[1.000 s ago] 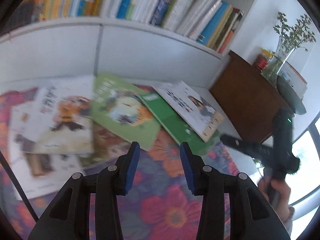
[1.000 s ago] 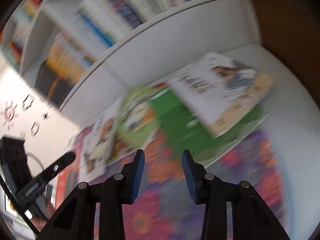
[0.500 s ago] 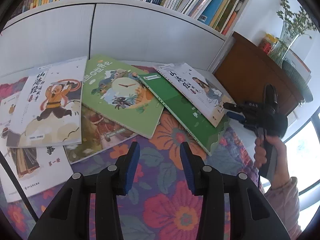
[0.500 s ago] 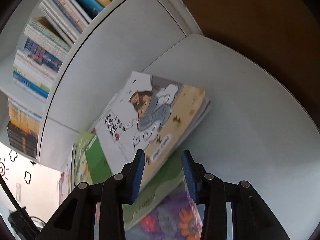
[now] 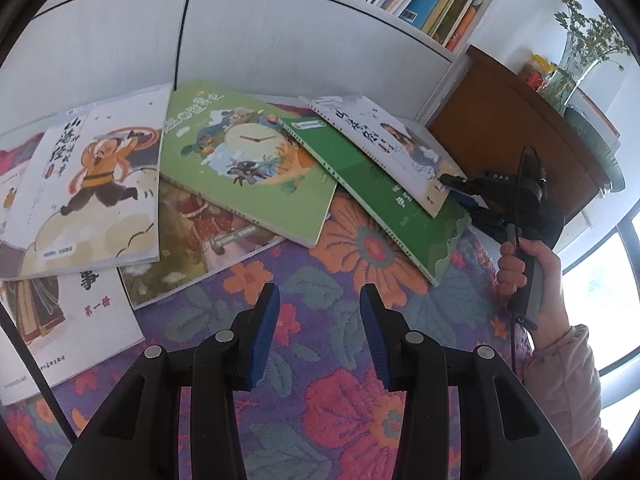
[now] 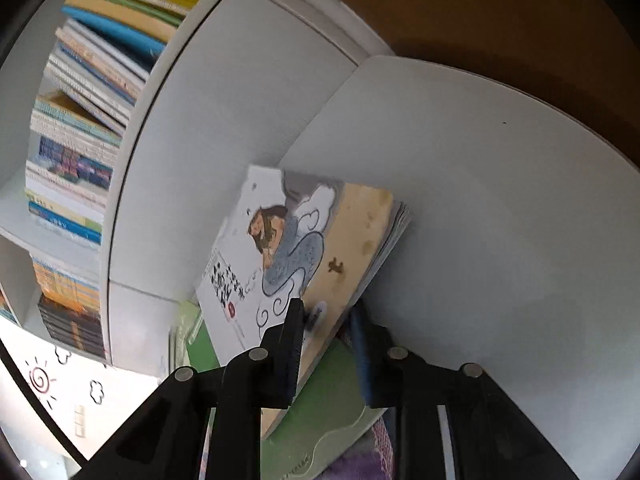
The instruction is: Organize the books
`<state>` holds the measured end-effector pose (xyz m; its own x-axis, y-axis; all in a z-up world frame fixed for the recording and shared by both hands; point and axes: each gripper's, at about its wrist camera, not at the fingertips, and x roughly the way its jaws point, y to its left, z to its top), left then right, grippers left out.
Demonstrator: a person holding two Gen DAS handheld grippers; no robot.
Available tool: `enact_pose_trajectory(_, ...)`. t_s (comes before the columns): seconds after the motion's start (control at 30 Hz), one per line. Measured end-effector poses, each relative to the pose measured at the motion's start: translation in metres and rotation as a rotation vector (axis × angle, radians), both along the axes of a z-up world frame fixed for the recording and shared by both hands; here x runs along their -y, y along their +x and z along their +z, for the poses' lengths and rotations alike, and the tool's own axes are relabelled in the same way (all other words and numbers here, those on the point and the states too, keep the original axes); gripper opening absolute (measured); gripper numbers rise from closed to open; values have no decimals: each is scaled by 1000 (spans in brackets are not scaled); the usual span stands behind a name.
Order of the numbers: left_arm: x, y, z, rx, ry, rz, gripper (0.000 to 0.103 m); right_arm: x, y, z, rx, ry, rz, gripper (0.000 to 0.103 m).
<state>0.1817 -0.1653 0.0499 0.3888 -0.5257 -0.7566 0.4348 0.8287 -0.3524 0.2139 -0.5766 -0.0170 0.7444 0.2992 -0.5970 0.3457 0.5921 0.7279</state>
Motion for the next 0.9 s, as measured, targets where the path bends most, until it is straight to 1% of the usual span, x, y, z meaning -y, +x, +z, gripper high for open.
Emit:
enact_pose_trajectory(0.03,-1,1,-1,-3,0,2,39,-2,-2,3,18,-13,-9,17)
enact_pose_trajectory(0.13,-3,1,-2,-5,-1,3,39,-14,-8,20,82,-97,-7,16)
enact_pose_trajectory(0.17,-4,1,-2,-4,0,3,39,-20,-11,31,116,-130,1,15)
enact_pose_trajectory(0.23,-5,0,-1,-1,5,3,39,-34,-16,50,157,-190,24,14)
enact_pose_trajectory(0.3,-7,-2,1,5,4,4,39,-53,-21,63,137,-209,38,14)
enact_pose_trajectory(0.33,-8,-4,4,9,1,6,39,-62,-25,65,124,-194,44,13)
enact_pose_trajectory(0.4,-11,-7,8,11,-1,3,39,-85,-39,67,137,-179,80,10)
enact_pose_trajectory(0.47,-14,-11,12,20,2,-4,39,-110,-58,68,121,-223,93,10)
enact_pose_trajectory(0.5,-15,-14,15,28,5,-7,39,-120,-69,67,111,-224,100,10)
enact_pose_trajectory(0.53,-17,-18,18,35,5,-12,39,-129,-82,64,93,-210,106,10)
enact_pose_trajectory(0.57,-18,-21,21,37,0,-19,39,-138,-102,58,68,-171,111,10)
enact_pose_trajectory(0.63,-20,-28,24,45,-7,-33,39,-151,-127,49,37,-125,153,10)
enact_pose_trajectory(0.7,-19,-35,24,56,6,-48,39,-173,-161,40,-13,-104,220,10)
enact_pose_trajectory(0.77,-13,-39,19,57,31,-68,39,-191,-184,35,-52,-81,305,10)
enact_pose_trajectory(0.83,-4,-39,12,48,50,-85,39,-203,-202,37,-87,-113,348,10)
enact_pose_trajectory(0.9,6,-37,7,47,69,-102,39,-205,-213,48,-74,-151,365,11)
